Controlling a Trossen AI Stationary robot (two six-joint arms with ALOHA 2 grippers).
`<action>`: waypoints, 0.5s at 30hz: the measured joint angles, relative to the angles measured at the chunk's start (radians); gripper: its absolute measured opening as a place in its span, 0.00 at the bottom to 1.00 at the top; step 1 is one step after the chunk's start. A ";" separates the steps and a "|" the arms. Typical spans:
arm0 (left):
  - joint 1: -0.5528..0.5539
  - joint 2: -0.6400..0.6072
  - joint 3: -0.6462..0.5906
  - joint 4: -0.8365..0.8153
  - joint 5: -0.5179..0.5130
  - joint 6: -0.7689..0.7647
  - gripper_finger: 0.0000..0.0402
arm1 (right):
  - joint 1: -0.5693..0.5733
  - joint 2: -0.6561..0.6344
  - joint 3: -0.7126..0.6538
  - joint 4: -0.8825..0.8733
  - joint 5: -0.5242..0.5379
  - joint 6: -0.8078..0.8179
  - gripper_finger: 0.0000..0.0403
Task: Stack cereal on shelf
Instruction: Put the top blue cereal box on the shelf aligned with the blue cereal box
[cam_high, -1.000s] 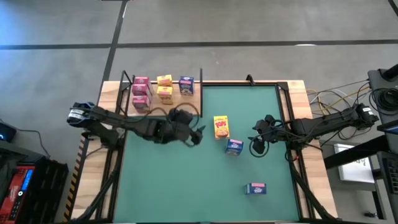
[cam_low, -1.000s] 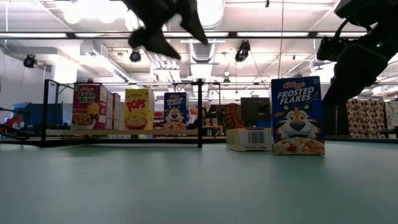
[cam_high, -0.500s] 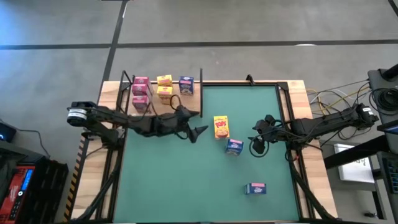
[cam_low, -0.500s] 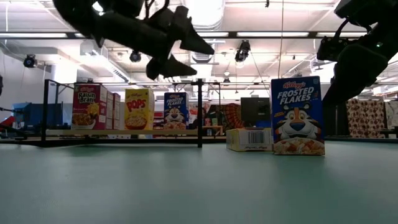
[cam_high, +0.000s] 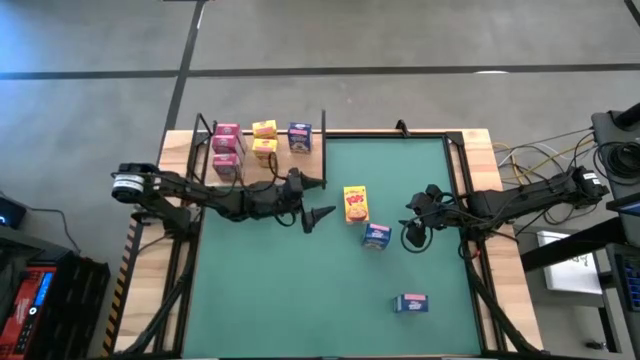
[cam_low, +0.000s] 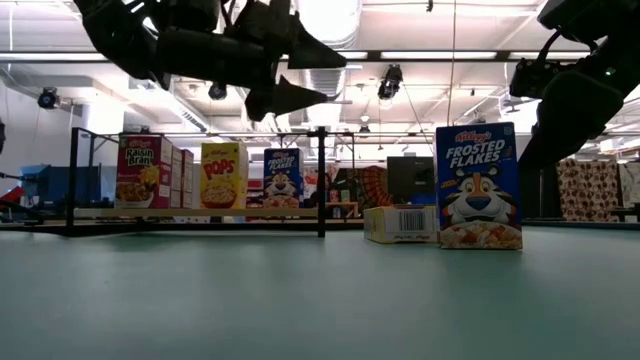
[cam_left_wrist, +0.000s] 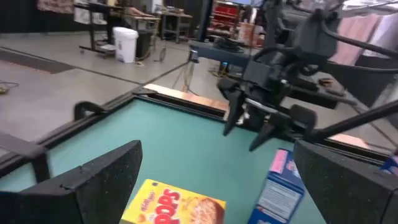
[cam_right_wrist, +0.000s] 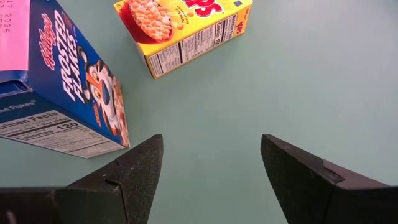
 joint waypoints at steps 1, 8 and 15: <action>0.000 0.002 0.000 0.004 0.015 -0.004 1.00 | 0.000 0.000 0.000 0.000 0.000 0.000 0.65; -0.010 0.019 -0.005 -0.001 0.023 -0.016 1.00 | 0.000 0.000 0.000 0.000 0.000 0.000 0.65; -0.010 0.047 -0.005 0.010 -0.015 -0.084 0.94 | 0.000 0.000 0.000 0.000 0.000 0.000 0.65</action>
